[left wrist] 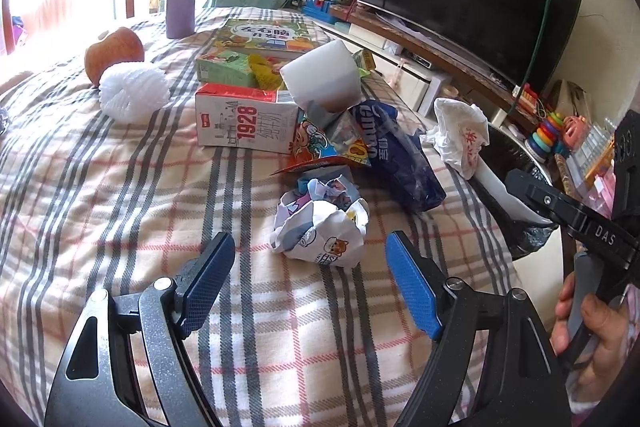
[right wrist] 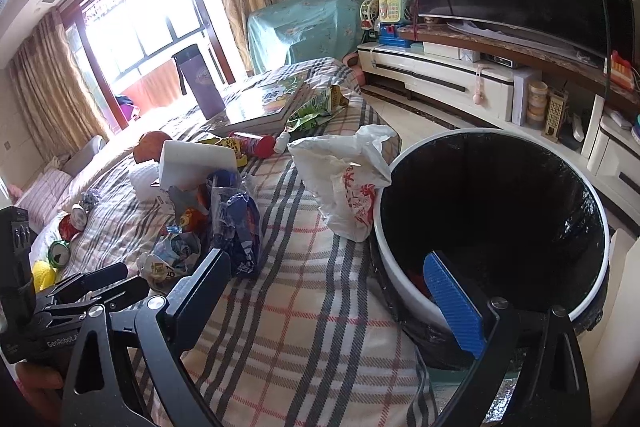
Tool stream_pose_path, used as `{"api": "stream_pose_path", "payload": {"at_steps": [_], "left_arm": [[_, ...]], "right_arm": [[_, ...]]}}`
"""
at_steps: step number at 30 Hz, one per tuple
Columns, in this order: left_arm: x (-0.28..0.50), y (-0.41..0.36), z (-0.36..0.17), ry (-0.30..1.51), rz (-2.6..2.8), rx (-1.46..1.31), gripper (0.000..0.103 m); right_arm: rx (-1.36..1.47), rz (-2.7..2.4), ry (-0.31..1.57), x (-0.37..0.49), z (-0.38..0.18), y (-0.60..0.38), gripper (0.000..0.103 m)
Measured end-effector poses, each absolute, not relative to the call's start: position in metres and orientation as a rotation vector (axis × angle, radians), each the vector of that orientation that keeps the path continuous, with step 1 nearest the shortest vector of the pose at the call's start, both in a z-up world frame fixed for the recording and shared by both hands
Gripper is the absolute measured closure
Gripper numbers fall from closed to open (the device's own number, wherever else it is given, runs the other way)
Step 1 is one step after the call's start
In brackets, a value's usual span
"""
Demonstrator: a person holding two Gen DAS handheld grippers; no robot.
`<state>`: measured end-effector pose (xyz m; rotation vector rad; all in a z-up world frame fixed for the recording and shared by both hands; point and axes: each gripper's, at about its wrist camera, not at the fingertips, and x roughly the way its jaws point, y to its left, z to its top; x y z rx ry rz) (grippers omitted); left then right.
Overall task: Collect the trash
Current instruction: 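Grasp the crumpled white paper with the left tool while the right tool grasps the white plastic bag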
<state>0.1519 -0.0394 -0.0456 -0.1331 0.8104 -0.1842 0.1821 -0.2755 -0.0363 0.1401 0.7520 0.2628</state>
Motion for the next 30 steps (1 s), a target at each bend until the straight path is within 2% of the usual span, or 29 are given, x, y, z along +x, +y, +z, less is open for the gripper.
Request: {"api": "stream_pose_path", "payload": {"at_steps": [14, 15, 17, 19, 21, 25, 30], "left_arm": [[0.168, -0.041, -0.053, 0.847, -0.193, -0.131, 0.023], [0.17, -0.041, -0.053, 0.847, -0.195, -0.132, 0.024], [0.172, -0.042, -0.054, 0.85, -0.201, -0.134, 0.029], [0.176, -0.043, -0.058, 0.863, -0.213, -0.133, 0.048], [0.179, -0.044, -0.062, 0.884, -0.225, -0.132, 0.056], [0.178, -0.043, -0.064, 0.873, -0.233, -0.143, 0.066], [0.173, -0.04, -0.061, 0.865, -0.231, -0.154, 0.071]], "right_arm": [[0.041, 0.233, 0.757, 0.239, -0.036, -0.27, 0.006], [0.038, 0.233, 0.762, 0.242, -0.038, -0.27, 0.01], [0.029, 0.229, 0.78, 0.249, -0.043, -0.268, 0.026], [0.024, 0.221, 0.794, 0.252, -0.048, -0.267, 0.055], [0.016, 0.196, 0.798, 0.253, -0.051, -0.269, 0.073], [0.043, 0.211, 0.786, 0.246, -0.049, -0.273, 0.076], [0.046, 0.22, 0.748, 0.229, -0.042, -0.274, 0.077]]}}
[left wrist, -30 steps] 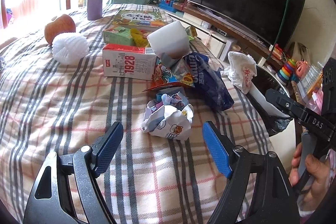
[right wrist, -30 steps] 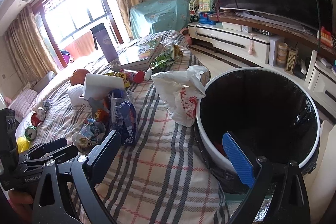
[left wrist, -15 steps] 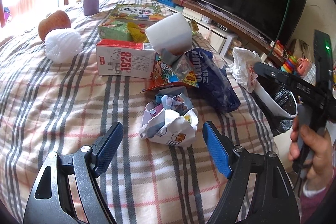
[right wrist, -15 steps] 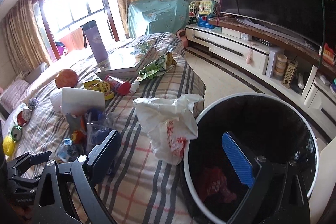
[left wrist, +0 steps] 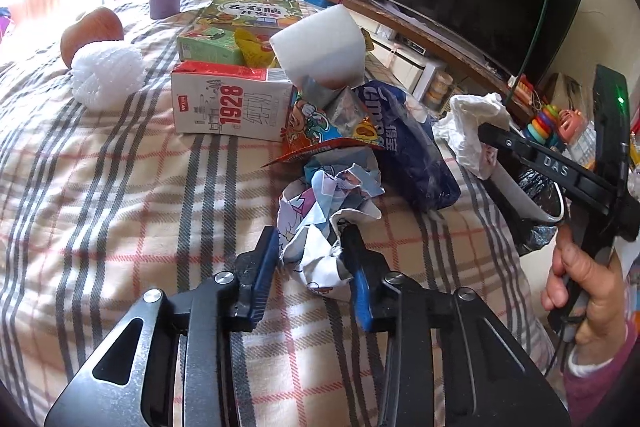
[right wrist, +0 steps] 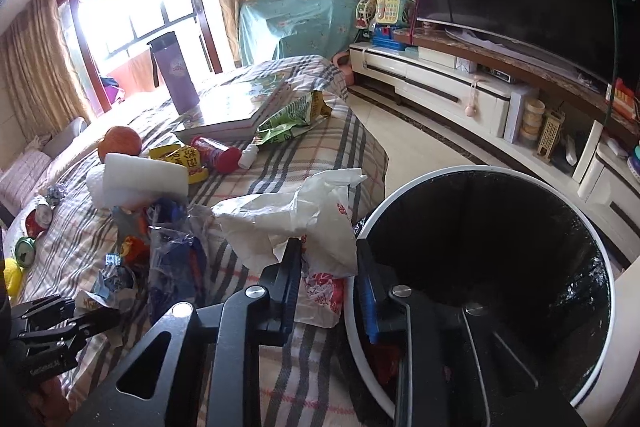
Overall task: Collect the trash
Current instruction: 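Grasp the crumpled white paper with the left tool while the right tool grasps the white plastic bag, then carry the paper and plastic bag with both tools over the black bin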
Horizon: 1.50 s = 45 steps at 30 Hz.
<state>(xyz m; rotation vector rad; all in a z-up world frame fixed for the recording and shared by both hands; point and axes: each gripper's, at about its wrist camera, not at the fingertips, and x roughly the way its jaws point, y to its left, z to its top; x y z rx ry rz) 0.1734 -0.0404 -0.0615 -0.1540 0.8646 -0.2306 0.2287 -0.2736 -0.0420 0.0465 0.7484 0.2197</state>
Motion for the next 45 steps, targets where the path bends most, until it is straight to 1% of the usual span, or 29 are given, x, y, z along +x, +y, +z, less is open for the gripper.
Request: {"api": "stream_pose_path", "payload": {"at_steps": [14, 25, 45], "left_arm": [[0.147, -0.051, -0.044, 0.823, -0.285, -0.145, 0.072], [0.137, -0.075, -0.036, 0.812, -0.35, -0.126, 0.072], [0.149, -0.128, -0.016, 0.787, -0.449, -0.069, 0.072]], "right_arm": [[0.127, 0.265, 0.708, 0.18, -0.025, -0.273, 0.077], [0.184, 0.246, 0.725, 0.148, -0.032, -0.289, 0.077], [0.241, 0.16, 0.672, 0.127, -0.018, -0.338, 0.077]]}}
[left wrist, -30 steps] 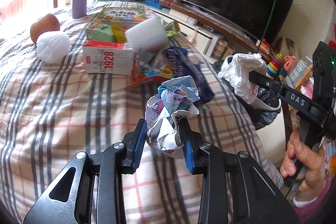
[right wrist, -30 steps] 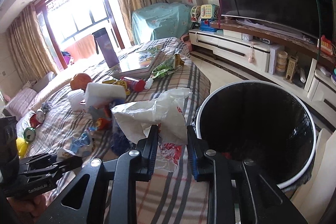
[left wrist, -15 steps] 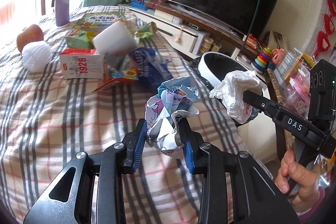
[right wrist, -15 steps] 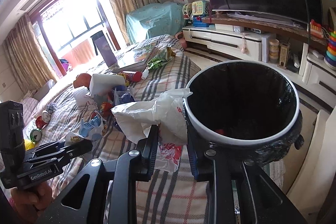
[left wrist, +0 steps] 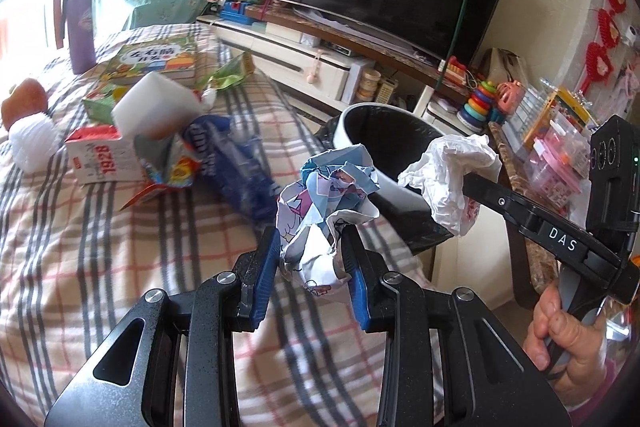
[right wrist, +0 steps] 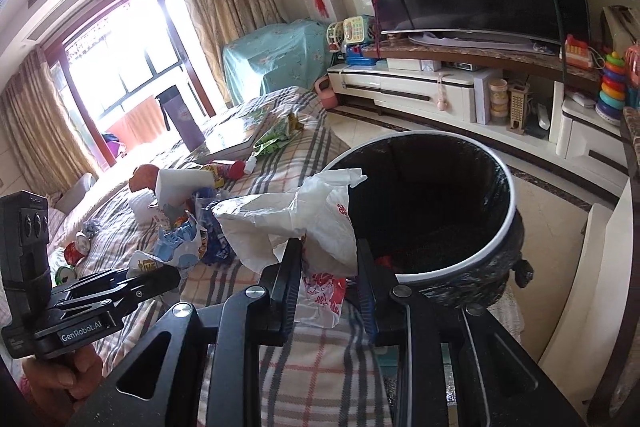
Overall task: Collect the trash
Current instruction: 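Carry the paper and plastic bag with both tools over the black bin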
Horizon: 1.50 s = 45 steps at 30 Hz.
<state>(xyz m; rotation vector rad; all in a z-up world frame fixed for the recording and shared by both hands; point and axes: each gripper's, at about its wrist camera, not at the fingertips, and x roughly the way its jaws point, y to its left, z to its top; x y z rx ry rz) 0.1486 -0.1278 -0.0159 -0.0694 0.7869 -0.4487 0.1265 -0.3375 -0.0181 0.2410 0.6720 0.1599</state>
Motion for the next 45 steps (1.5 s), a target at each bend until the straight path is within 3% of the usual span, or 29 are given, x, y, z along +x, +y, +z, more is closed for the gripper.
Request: {"api": "stream_pose_path", "payload": {"at_steps": [45], "left_arm": [[0.209, -0.228, -0.011, 0.804, -0.557, 0.045, 0.072]], "right_arm": [[0.273, 0.021, 0.71, 0.167, -0.028, -0.415, 0.075]]}}
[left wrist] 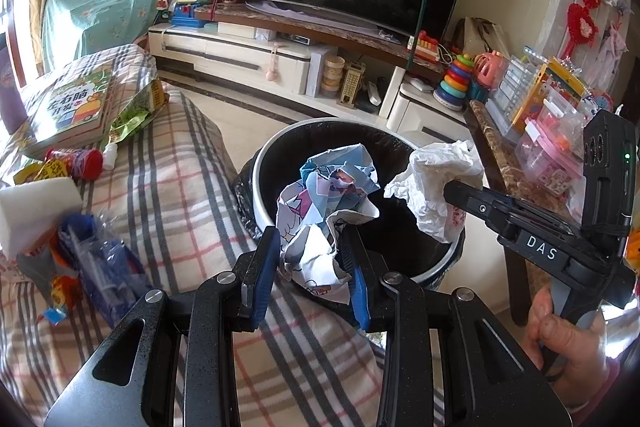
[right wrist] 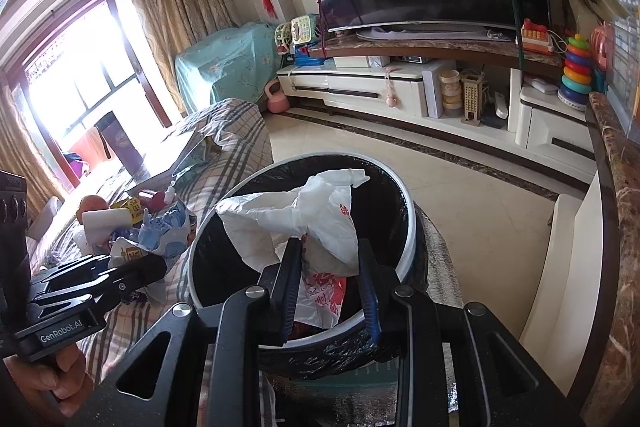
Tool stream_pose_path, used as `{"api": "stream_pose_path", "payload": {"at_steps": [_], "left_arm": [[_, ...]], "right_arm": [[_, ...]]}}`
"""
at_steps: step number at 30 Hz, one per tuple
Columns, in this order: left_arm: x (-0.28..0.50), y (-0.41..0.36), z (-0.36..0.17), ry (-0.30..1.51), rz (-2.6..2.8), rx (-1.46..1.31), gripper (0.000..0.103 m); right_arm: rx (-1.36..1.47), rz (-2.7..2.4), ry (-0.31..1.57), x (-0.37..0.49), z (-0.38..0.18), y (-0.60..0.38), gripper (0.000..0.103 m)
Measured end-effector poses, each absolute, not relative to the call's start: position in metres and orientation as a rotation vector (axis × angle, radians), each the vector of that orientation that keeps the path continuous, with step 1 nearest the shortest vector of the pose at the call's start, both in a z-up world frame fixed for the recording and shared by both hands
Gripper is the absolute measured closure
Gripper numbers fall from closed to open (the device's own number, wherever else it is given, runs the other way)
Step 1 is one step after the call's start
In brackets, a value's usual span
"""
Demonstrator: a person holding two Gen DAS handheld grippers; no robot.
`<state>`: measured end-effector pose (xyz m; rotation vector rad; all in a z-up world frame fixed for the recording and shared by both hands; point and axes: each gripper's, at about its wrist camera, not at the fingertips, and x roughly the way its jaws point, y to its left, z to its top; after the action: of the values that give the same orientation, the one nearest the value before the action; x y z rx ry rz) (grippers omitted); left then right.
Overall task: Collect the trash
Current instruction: 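Carry the paper and plastic bag with both tools over the black bin, then open both tools to drop the paper and plastic bag into the bin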
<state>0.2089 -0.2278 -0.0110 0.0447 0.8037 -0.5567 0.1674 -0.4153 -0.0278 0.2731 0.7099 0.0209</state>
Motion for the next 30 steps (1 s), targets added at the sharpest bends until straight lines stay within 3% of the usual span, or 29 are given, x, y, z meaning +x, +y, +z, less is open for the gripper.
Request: {"api": "stream_pose_path", "payload": {"at_steps": [11, 17, 24, 27, 30], "left_arm": [[0.224, -0.244, -0.014, 0.815, -0.558, 0.062, 0.071], [0.231, -0.25, -0.016, 0.831, -0.553, 0.075, 0.064], [0.229, -0.242, -0.017, 0.825, -0.538, 0.067, 0.042], [0.226, -0.234, -0.02, 0.838, -0.529, 0.051, 0.039], [0.22, -0.223, -0.023, 0.844, -0.515, 0.03, 0.036]], "right_arm": [[0.257, 0.015, 0.735, 0.179, -0.029, -0.42, 0.073], [0.239, 0.01, 0.746, 0.184, -0.029, -0.42, 0.072], [0.24, 0.0, 0.741, 0.182, -0.026, -0.421, 0.053], [0.257, -0.001, 0.733, 0.178, -0.025, -0.421, 0.048], [0.271, 0.007, 0.721, 0.173, -0.023, -0.418, 0.033]]}}
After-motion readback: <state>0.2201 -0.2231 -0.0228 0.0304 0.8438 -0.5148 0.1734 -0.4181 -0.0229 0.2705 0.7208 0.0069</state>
